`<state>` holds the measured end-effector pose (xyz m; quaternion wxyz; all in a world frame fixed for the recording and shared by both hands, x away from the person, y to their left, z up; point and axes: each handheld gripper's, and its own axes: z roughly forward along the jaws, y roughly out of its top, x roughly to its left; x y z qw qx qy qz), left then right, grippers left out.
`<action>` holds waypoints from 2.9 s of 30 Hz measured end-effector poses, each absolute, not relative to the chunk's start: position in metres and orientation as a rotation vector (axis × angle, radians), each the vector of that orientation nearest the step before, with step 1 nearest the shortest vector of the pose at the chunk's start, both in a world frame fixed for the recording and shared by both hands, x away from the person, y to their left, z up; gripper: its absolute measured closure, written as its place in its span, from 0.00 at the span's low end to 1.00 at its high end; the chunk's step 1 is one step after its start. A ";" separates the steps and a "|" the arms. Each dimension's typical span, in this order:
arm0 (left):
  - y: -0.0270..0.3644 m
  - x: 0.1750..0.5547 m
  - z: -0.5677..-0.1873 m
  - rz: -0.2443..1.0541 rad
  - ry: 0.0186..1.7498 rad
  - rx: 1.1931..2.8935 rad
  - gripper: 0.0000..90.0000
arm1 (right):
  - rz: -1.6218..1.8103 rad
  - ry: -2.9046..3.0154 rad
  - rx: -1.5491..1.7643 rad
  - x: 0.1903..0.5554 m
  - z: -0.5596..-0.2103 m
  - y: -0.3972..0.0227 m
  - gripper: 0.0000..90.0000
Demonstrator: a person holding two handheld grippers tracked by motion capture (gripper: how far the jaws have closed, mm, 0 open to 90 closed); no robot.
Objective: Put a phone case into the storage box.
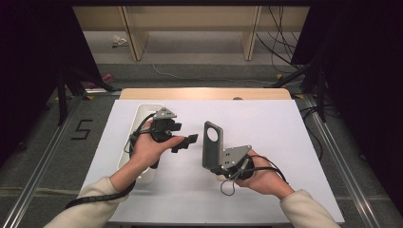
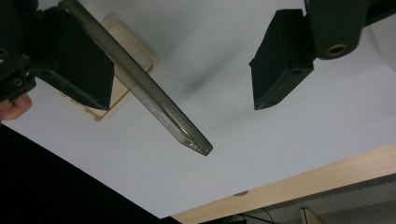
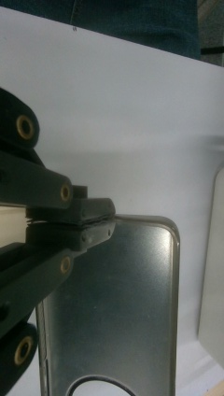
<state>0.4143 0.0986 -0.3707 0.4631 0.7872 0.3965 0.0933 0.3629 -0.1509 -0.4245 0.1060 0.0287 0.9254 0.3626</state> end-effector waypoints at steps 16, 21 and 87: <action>0.068 0.457 -0.378 0.077 1.171 1.989 0.54 | 1.065 2.701 0.007 0.354 -0.420 -0.134 0.99; 0.070 0.461 -0.383 0.024 1.217 1.979 0.64 | 1.057 2.696 -0.006 0.352 -0.418 -0.132 0.99; 0.139 0.389 -0.363 0.395 0.875 1.632 0.90 | 1.263 2.244 0.819 0.370 -0.418 -0.191 0.21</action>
